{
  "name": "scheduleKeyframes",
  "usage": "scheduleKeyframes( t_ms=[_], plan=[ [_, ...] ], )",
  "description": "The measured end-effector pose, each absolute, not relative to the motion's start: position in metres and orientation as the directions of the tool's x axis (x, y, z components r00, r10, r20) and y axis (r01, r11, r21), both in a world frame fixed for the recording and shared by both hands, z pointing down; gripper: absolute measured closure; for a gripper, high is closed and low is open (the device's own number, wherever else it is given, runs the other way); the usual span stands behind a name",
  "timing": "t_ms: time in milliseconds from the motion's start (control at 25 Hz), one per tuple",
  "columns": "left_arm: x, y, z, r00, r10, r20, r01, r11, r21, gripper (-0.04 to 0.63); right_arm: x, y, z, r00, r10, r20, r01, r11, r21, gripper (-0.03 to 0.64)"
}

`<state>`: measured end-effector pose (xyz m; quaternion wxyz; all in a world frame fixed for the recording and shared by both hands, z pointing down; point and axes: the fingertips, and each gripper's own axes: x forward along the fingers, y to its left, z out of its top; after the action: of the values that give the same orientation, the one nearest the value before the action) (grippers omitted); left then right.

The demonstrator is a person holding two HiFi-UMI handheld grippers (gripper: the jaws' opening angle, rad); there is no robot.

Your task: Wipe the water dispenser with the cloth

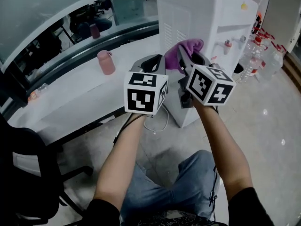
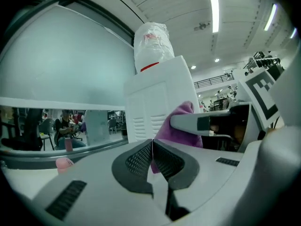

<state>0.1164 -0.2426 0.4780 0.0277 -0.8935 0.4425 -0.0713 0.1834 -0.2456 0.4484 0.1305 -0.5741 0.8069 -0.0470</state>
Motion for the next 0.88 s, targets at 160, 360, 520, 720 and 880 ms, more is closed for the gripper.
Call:
scheduleKeyframes(
  t_ms=[160,360,520,720,880],
  plan=[
    [0.121,-0.24,0.507,0.599,-0.787,0.143,-0.784,-0.614,-0.094,0.568,0.185,-0.246,0.495,-0.3,-0.949,-0.095,-0.913,0.315,-0.261,0.574],
    [0.128,-0.24,0.542,0.597,-0.777,0.2,-0.779,-0.621,-0.087,0.568,0.185,-0.245,0.56,-0.279,-0.96,0.002,-0.924,0.268,-0.271,0.574],
    [0.128,-0.241,0.561,0.598,-0.769,0.227,-0.776,-0.626,-0.074,0.568,0.184,-0.245,0.614,-0.265,-0.961,0.086,-0.934,0.233,-0.27,0.574],
    [0.13,-0.245,0.581,0.596,-0.762,0.255,-0.773,-0.63,-0.076,0.568,0.184,-0.246,0.679,-0.246,-0.951,0.184,-0.938,0.186,-0.292,0.574],
    [0.132,-0.246,0.596,0.602,-0.749,0.278,-0.764,-0.641,-0.074,0.568,0.185,-0.245,0.726,-0.233,-0.936,0.262,-0.944,0.154,-0.29,0.574]
  ],
)
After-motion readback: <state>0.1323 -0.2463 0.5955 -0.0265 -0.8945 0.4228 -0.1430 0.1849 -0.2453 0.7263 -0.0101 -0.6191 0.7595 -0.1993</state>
